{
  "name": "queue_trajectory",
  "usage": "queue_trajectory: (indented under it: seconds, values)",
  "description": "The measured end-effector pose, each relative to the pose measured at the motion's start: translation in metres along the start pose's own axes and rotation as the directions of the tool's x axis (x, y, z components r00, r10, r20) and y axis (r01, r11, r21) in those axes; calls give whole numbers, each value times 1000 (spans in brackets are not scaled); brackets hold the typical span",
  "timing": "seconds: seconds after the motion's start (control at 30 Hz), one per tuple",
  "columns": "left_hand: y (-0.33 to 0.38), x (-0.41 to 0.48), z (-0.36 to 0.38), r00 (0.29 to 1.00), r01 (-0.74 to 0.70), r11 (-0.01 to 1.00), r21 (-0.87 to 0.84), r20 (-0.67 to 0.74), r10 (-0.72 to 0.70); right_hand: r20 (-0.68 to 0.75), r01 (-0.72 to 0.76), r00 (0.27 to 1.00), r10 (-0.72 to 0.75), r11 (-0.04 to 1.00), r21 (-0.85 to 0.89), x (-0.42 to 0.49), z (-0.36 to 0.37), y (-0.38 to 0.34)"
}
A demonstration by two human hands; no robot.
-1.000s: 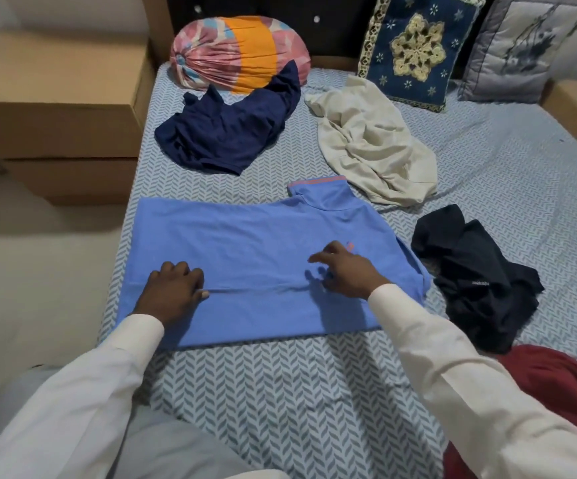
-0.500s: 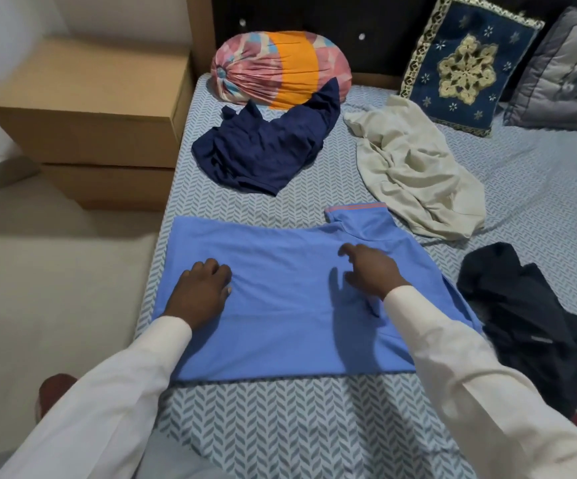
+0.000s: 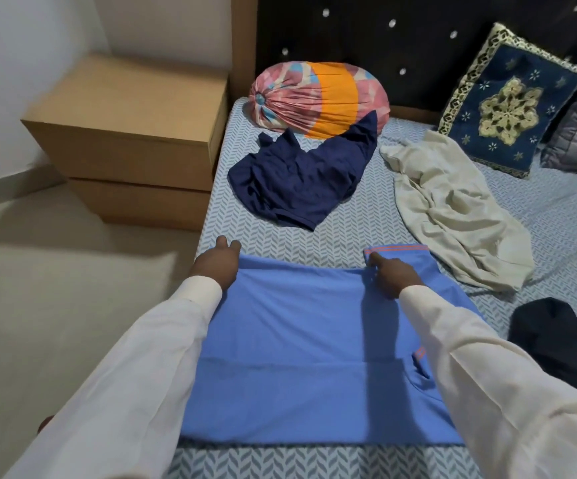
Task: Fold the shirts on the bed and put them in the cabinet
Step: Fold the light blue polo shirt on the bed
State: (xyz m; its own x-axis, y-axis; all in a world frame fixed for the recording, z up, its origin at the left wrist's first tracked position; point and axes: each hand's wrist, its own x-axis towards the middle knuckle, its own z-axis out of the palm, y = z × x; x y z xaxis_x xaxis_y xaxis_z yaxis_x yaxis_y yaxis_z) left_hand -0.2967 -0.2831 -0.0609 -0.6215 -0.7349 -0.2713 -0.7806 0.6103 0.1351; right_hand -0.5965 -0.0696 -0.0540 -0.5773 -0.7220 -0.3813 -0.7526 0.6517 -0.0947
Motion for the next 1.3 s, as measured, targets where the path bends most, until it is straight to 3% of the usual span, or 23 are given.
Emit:
queue_trajectory:
  seconds: [0.13, 0.23, 0.43, 0.63, 0.77, 0.83, 0.9, 0.97, 1.03, 1.1, 1.2, 1.3]
  values:
    - [-10, -22, 1, 989, -63, 969, -239, -143, 29, -47, -65, 996, 75, 980, 189, -17, -7, 10]
    - [-14, -56, -3, 963, -128, 934, -333, -266, 37, -237, -17, 967, 94, 951, 308, -49, 0, 22]
    - [-20, -113, 13, 959, -75, 969, -235, -284, 5, -382, 48, 923, 53, 967, 252, -115, 41, 39]
    - [-20, -143, 28, 965, -2, 979, -205, -256, -52, -378, -7, 924, 65, 988, 153, -136, 49, 32]
    - [-22, -154, 34, 981, 37, 985, -170, -180, -68, -311, 45, 950, -34, 999, 30, -147, 54, 40]
    - [-21, -160, 37, 961, 10, 998, -69, -275, -28, -399, 44, 916, 39, 980, 196, -152, 51, 50]
    - [-12, -173, 43, 931, -6, 998, -63, -363, -18, -431, -10, 877, 213, 905, 425, -165, 46, 71]
    - [0, -189, 53, 921, -77, 989, -127, -389, 22, -293, -146, 889, 352, 824, 547, -184, 44, 99]
    - [10, -200, 67, 935, -116, 982, -150, -351, 57, -87, -299, 915, 394, 807, 509, -206, 49, 122]
    - [14, -205, 72, 954, -37, 982, -187, -300, -21, 4, -353, 917, 399, 807, 473, -227, 61, 135]
    - [15, -215, 70, 939, 220, 915, -339, -180, -293, -30, -337, 914, 404, 800, 496, -254, 81, 152]
    - [4, -222, 73, 925, 326, 827, -459, -28, -380, -103, -325, 892, 440, 782, 531, -265, 93, 166]
